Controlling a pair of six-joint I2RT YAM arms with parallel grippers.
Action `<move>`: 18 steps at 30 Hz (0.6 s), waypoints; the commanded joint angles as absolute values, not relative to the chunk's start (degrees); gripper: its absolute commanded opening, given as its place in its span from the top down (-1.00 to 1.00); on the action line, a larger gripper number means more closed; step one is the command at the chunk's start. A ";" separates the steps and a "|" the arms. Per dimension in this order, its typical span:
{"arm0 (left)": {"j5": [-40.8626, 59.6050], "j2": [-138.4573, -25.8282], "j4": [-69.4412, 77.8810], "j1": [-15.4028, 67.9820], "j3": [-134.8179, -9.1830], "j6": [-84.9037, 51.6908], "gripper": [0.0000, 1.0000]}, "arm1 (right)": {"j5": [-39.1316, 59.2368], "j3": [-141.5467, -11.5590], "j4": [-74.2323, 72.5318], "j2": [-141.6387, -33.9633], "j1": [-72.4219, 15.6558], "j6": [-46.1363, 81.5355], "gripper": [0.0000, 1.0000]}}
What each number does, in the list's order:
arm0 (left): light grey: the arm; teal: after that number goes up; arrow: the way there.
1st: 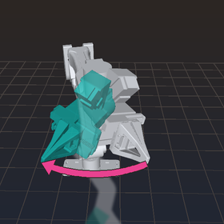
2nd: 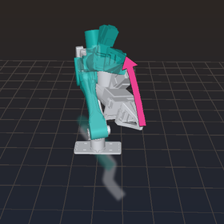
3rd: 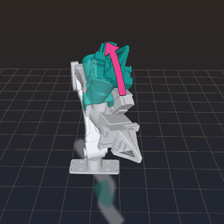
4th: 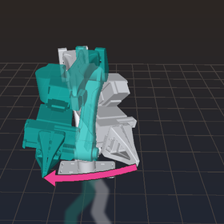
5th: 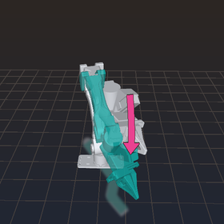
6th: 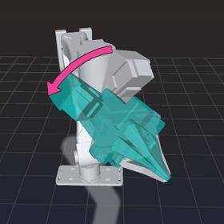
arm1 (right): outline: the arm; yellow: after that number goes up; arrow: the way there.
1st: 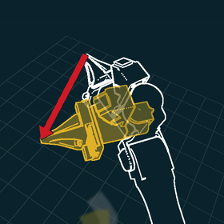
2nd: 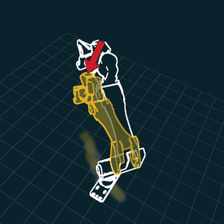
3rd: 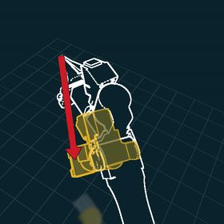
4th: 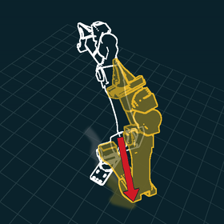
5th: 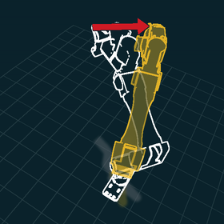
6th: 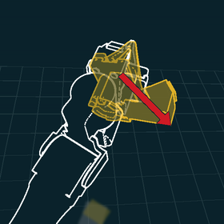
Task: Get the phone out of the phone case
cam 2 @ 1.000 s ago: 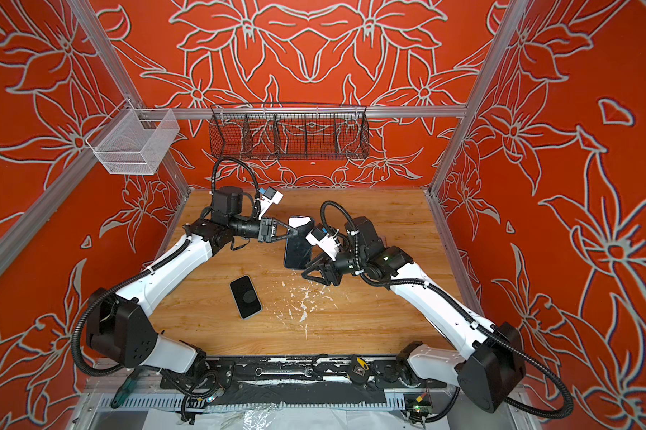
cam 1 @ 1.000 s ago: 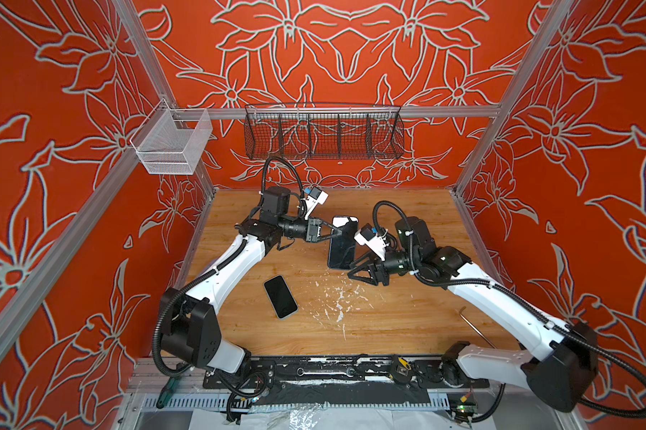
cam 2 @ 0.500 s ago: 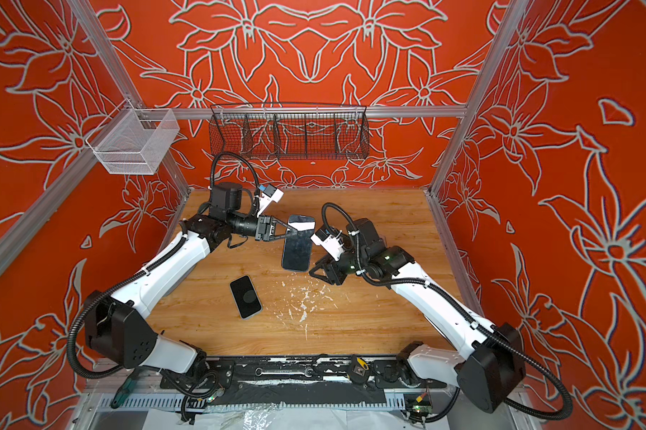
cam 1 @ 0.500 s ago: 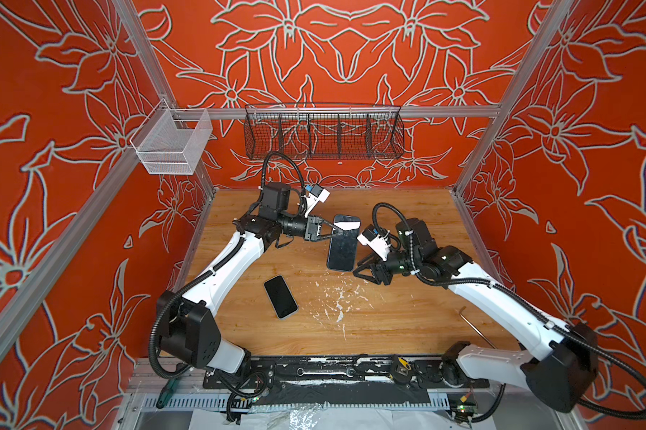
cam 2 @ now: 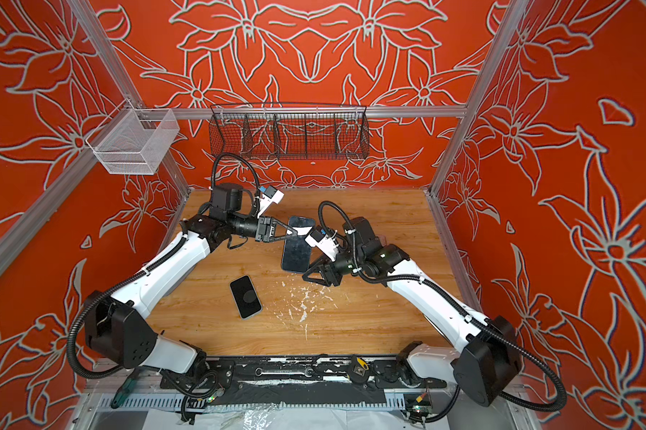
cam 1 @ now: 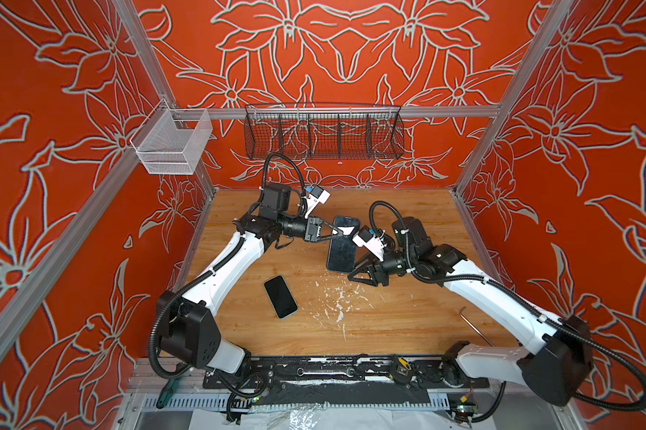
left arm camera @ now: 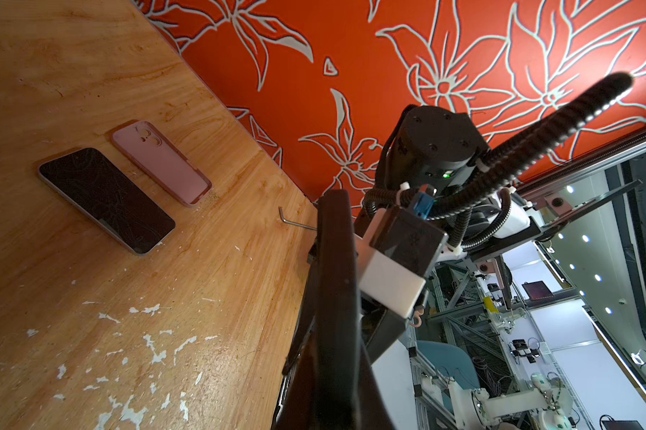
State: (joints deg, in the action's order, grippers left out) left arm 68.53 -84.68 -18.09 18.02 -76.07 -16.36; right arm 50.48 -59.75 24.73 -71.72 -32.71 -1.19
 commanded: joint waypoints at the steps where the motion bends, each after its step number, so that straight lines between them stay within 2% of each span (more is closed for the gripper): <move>1: 71.29 -83.93 -14.86 18.28 -76.56 -16.87 1.00 | 52.72 -60.38 21.78 -71.85 -32.91 -0.57 0.14; 9: 71.20 -83.80 -14.53 18.28 -76.29 -17.31 1.00 | 53.88 -60.86 21.28 -72.08 -33.13 -0.01 0.29; 18: 70.33 -84.57 -9.67 18.26 -75.50 -21.61 1.00 | 54.15 -61.09 20.81 -71.65 -34.18 0.86 0.67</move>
State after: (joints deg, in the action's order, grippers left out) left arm 68.75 -84.71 -14.31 18.02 -75.94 -18.59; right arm 53.08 -59.75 21.96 -71.92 -33.50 1.48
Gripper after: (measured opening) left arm 0.091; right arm 0.179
